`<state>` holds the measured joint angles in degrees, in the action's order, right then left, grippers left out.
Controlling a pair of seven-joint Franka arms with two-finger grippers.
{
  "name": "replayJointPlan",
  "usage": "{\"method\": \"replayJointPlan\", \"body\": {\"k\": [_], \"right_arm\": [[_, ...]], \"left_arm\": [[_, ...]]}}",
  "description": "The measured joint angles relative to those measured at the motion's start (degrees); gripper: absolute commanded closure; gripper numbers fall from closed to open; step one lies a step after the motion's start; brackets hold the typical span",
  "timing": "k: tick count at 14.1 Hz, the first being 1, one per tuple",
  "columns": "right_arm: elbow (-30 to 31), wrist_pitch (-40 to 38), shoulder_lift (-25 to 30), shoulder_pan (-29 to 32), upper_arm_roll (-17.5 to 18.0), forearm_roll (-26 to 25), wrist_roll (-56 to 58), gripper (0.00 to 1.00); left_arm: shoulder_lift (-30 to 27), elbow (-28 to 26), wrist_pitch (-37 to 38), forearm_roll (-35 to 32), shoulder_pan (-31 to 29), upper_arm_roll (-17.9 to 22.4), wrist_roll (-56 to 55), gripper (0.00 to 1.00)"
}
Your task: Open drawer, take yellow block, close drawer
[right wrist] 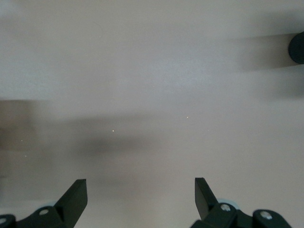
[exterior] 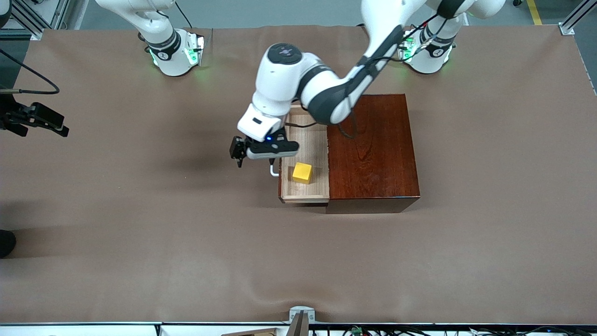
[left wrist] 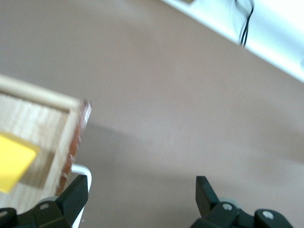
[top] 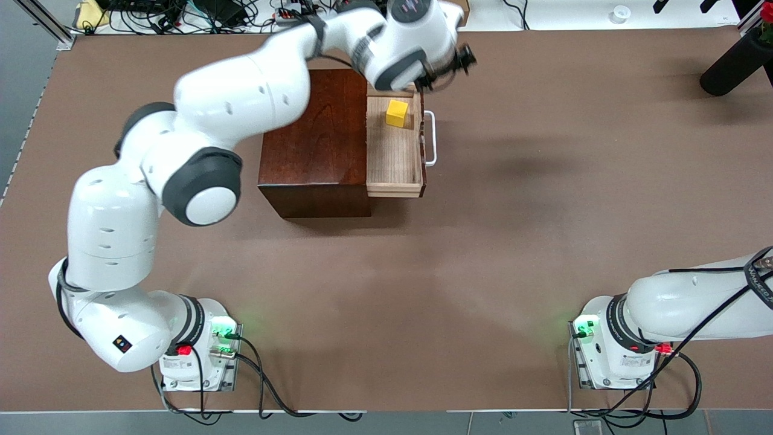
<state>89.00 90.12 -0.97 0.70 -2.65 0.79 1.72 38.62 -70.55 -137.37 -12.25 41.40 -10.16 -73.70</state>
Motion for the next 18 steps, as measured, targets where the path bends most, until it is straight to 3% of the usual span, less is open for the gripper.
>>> {"method": "replayJointPlan", "body": {"k": [5,12,18], "right_arm": [[-0.01,0.17,0.00,0.00,0.00,0.00,-0.01,0.00],[0.09,0.77,-0.18,-1.46,0.44,0.17,-1.91,0.00],[0.20,2.30,-1.97,-11.45,0.81,0.21,-29.34,0.00]], "left_arm": [[-6.22,-0.07,6.75,0.85,-11.49,-0.20,1.52,0.00],[-8.25,-0.20,12.58,6.14,-23.43,-0.55,13.18,0.00],[-10.01,-1.44,20.72,6.41,-32.08,-0.67,29.35,0.00]]}}
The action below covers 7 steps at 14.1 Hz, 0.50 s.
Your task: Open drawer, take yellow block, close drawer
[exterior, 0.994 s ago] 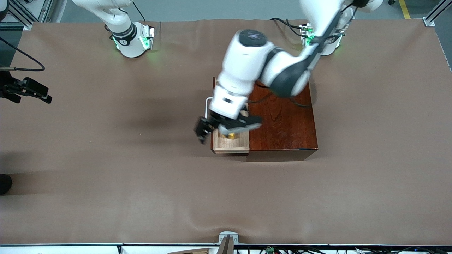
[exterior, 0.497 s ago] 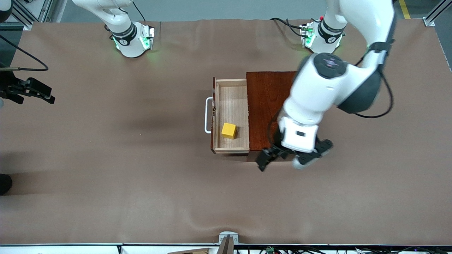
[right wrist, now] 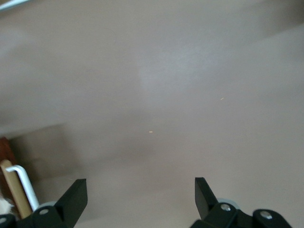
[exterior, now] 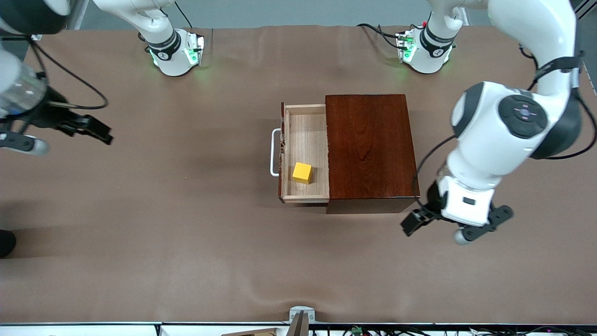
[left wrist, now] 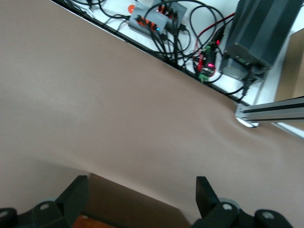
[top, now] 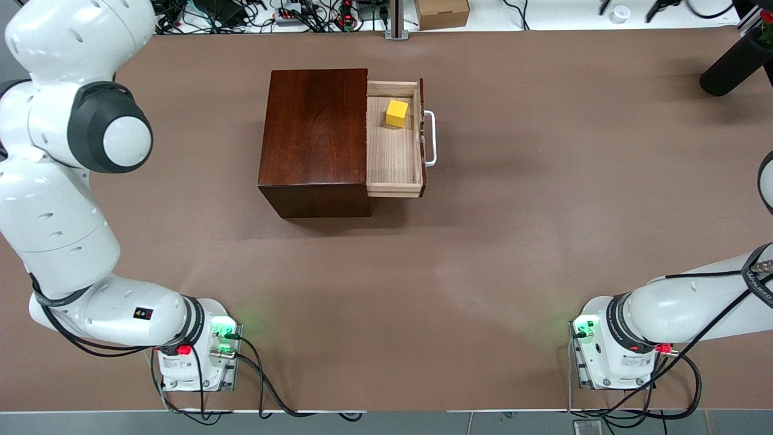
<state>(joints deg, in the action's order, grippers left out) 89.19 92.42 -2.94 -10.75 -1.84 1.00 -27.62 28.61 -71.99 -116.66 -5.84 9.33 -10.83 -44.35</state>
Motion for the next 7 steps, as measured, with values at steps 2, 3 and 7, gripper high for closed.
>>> {"method": "replayJointPlan", "body": {"k": [2,3,7], "right_arm": [[0.03,1.52,-0.78,-3.97,0.08,0.04,-11.07,0.00],[0.05,2.52,-1.31,-6.36,0.14,0.05,-17.24,0.00],[0.04,4.34,-4.52,-16.10,0.29,0.03,-41.89,0.00]], "left_arm": [[-1.79,-2.27,0.45,0.10,-1.91,-0.03,4.87,0.00],[-3.11,-3.82,0.63,0.37,-2.66,-0.03,7.29,0.00],[-10.24,-12.54,2.48,0.66,-5.50,-0.04,17.42,0.00]]}}
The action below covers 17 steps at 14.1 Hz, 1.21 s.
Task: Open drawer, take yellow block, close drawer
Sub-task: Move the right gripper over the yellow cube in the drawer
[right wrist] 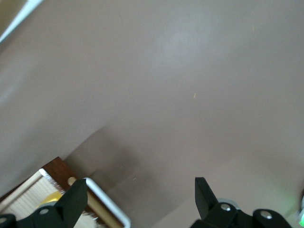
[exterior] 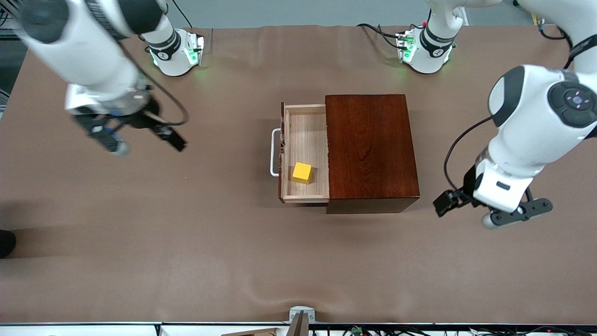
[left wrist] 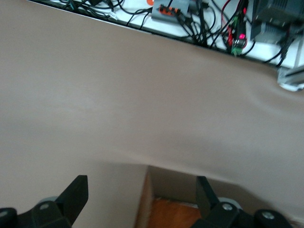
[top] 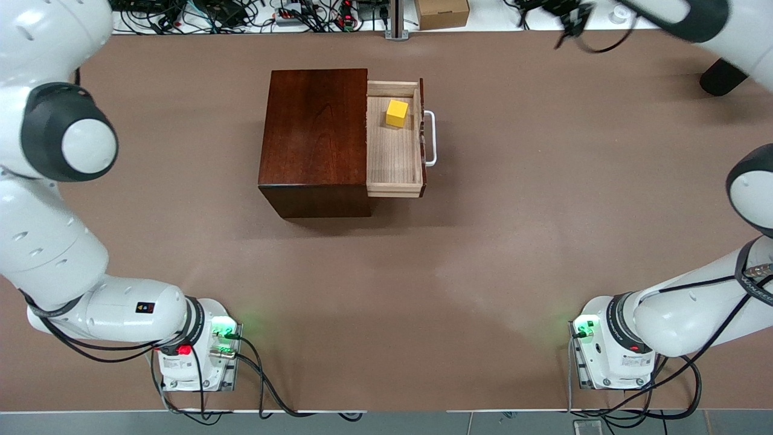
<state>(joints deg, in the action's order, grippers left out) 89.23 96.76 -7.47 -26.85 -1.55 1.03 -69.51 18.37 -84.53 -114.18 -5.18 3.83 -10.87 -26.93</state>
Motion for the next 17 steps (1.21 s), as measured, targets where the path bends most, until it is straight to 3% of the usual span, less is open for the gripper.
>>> {"method": "replayJointPlan", "body": {"k": [7,11,17], "right_arm": [[-5.60,0.94,-8.64,-10.55,0.04,0.10,-38.65,0.00],[-10.03,3.59,-13.94,-13.41,0.04,0.64,-53.55,0.00],[-10.96,14.65,-19.13,-17.46,0.04,1.31,-64.96,0.00]], "left_arm": [[-12.12,-12.73,5.81,1.46,-6.96,0.04,19.88,0.00],[-15.69,-12.97,12.85,1.58,-9.22,0.08,26.72,0.00],[-17.15,-8.53,20.34,1.61,-9.19,-0.16,26.89,0.00]]}}
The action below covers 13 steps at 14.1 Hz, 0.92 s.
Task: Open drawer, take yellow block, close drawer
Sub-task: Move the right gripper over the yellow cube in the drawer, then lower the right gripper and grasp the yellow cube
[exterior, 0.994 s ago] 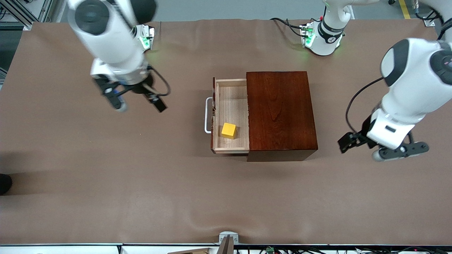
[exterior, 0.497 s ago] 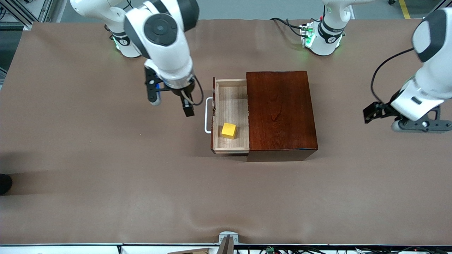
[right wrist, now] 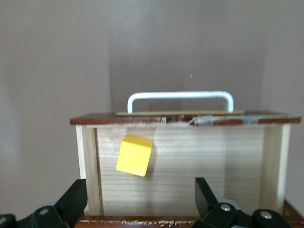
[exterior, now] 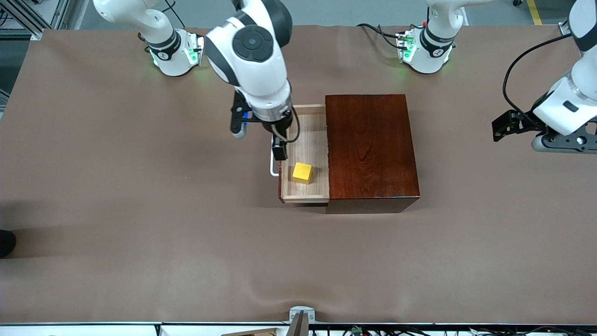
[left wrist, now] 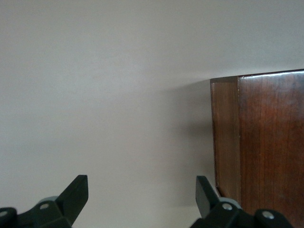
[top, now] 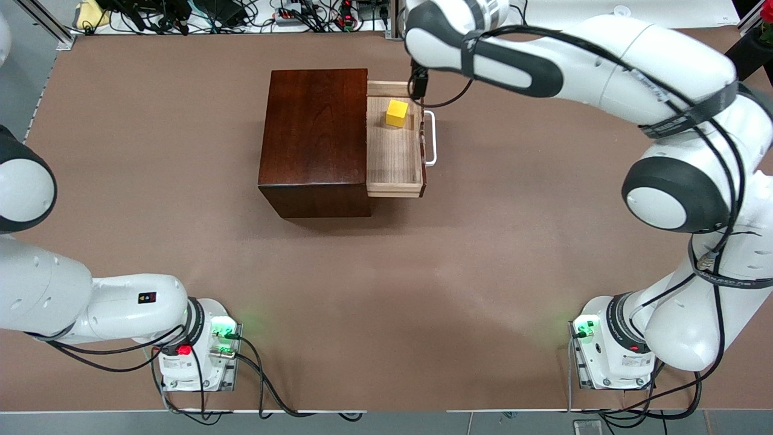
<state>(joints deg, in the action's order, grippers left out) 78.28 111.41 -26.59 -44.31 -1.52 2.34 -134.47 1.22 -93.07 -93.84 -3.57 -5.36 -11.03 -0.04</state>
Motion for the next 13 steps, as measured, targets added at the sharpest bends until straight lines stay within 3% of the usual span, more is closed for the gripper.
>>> {"method": "replayJointPlan", "body": {"k": [8,13], "right_arm": [[-0.29,9.20,-7.78,-0.40,-0.21,0.01,-5.59,0.00],[-0.55,10.34,-9.97,-0.45,-0.22,0.01,-5.69,0.00]], "left_arm": [[-1.77,1.91,3.77,0.40,0.58,0.59,0.01,0.00],[-4.66,1.87,6.45,3.99,4.42,6.03,0.01,0.00]]}}
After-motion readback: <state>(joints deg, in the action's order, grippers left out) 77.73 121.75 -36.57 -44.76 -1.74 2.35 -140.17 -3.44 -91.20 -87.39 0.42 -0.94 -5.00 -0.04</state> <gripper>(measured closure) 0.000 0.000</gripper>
